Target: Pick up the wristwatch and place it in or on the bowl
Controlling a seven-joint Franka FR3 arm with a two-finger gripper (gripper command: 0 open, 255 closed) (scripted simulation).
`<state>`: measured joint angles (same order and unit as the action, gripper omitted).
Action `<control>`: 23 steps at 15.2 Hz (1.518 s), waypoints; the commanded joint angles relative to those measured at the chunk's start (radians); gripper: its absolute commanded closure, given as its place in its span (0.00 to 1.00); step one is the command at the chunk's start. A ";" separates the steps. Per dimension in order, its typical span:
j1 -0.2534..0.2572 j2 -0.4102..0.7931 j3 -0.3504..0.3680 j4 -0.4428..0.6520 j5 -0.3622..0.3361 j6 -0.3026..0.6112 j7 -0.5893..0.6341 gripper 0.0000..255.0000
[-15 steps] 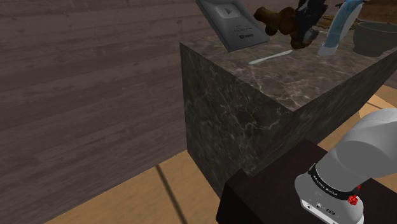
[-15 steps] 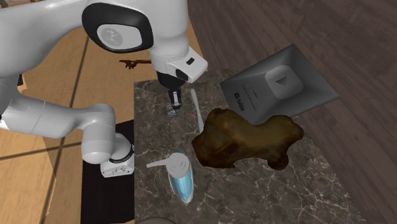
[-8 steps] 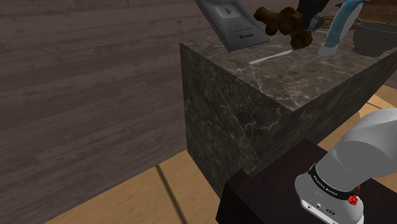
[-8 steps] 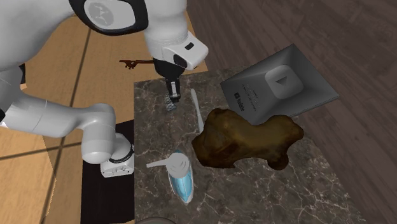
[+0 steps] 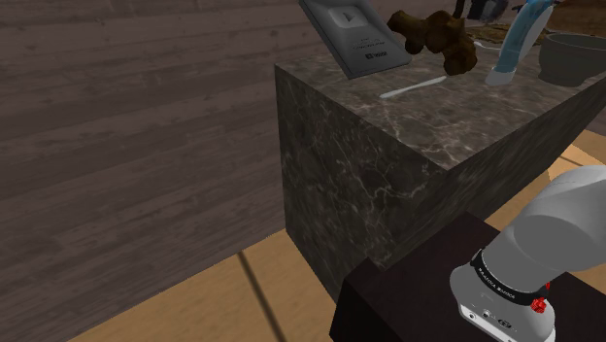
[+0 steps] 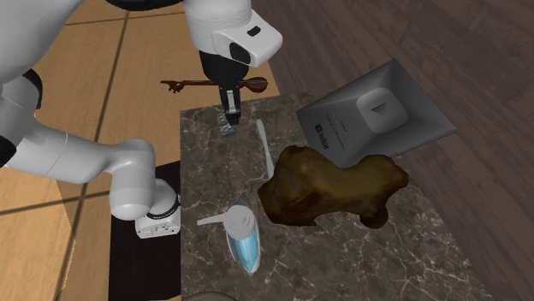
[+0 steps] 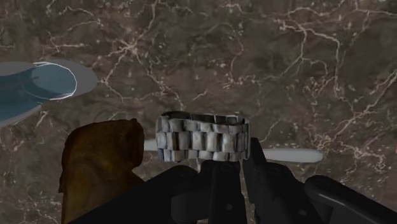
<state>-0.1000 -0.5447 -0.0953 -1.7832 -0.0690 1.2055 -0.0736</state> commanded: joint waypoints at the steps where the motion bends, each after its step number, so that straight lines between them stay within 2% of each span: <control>1: 0.000 0.014 -0.002 0.039 0.000 -0.025 -0.004 1.00; 2: 0.000 0.016 -0.002 0.043 0.000 -0.027 -0.004 1.00; 13: -0.048 0.018 -0.228 0.075 -0.130 -0.026 -0.297 1.00; 23: -0.070 0.144 -0.477 0.221 -0.193 0.002 -0.591 1.00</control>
<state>-0.1678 -0.4138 -0.5469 -1.5731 -0.2581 1.2006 -0.6337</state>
